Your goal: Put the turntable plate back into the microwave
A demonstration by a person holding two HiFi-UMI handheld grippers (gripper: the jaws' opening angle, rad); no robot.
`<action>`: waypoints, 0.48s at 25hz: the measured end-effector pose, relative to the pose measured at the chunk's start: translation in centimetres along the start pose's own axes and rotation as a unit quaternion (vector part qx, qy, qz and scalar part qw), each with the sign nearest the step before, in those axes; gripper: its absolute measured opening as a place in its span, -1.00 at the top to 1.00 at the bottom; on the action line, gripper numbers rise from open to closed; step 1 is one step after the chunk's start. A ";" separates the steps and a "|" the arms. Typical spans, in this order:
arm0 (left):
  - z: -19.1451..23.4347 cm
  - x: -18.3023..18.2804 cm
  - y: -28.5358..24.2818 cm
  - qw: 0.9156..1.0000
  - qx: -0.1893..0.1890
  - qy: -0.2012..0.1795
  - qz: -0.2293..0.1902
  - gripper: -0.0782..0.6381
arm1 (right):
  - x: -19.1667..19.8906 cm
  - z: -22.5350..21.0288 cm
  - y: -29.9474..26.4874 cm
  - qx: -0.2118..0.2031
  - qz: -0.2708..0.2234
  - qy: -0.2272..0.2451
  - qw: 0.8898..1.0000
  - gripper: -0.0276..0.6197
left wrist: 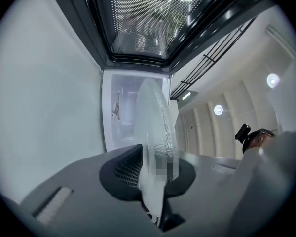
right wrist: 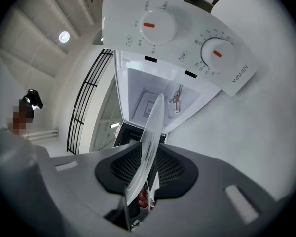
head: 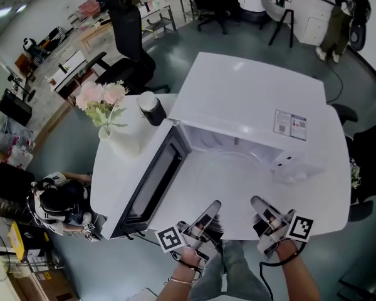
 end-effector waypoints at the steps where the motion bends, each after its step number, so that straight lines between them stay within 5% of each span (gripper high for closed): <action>1: 0.0 -0.1 -0.1 1.000 0.001 0.000 -0.002 0.68 | -0.1 0.0 -0.1 -0.001 0.001 0.004 1.000 0.71; 12: -0.2 -1.2 -0.1 1.000 -0.002 -0.009 -0.023 0.68 | -1.2 0.6 1.1 0.019 -0.012 0.045 0.999 0.49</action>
Point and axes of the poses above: the fingertips, and each gripper's own axes: y backward along the fingers, z to its left, x out of its underside, the point moved 1 cm from there along y, backward along the fingers, and after that the axes turned 5 degrees about -y, right-handed, at the moved point
